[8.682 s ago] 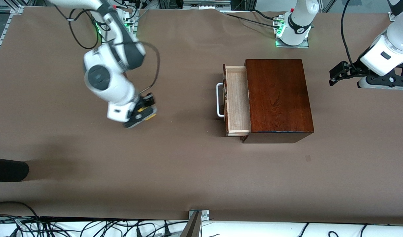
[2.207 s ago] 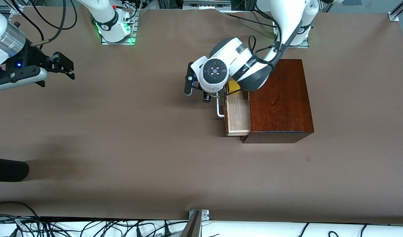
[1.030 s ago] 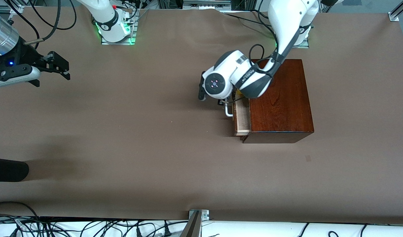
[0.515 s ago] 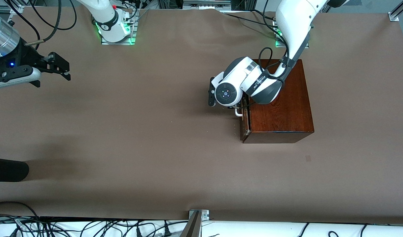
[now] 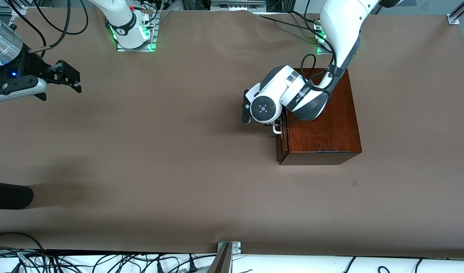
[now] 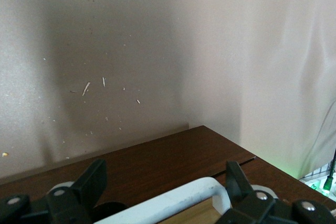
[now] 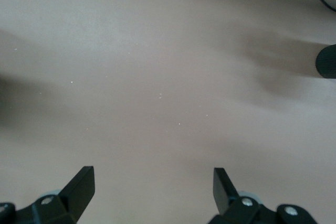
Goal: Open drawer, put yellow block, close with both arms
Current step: 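Push the drawer front into the box with the left gripper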
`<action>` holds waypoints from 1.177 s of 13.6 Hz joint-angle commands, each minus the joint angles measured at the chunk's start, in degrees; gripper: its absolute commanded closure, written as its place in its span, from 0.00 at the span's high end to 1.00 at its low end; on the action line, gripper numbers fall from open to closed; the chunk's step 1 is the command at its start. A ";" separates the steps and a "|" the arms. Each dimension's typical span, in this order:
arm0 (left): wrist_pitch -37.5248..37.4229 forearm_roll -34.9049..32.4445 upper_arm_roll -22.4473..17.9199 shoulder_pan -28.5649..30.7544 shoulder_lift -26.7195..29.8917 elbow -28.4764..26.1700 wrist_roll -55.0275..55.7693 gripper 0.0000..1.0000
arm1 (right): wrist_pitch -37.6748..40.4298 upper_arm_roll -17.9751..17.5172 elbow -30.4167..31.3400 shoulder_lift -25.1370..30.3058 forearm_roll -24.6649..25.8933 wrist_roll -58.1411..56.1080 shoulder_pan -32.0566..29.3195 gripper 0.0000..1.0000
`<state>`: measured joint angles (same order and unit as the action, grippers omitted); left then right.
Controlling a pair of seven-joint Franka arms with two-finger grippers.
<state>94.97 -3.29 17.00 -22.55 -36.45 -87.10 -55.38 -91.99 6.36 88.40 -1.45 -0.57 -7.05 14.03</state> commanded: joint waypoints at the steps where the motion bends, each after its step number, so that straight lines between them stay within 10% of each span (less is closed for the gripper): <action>1: -0.49 -2.95 -0.48 1.28 2.17 -1.14 -1.14 1.00 | 0.49 -0.29 -1.21 -0.39 0.22 0.55 -0.41 1.00; 11: -0.31 -2.08 -0.39 1.54 11.82 1.05 -0.70 1.00 | 0.84 -0.29 -1.21 -0.39 0.22 0.64 -0.50 1.00; 16: -8.20 -8.29 -0.92 7.95 14.13 13.76 -0.70 1.00 | 0.84 -0.29 -1.21 -0.39 0.22 0.64 -0.50 1.00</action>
<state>91.41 -7.62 15.79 -16.82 -21.24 -79.71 -55.47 -91.98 6.36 88.36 -1.55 -0.57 -6.99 13.99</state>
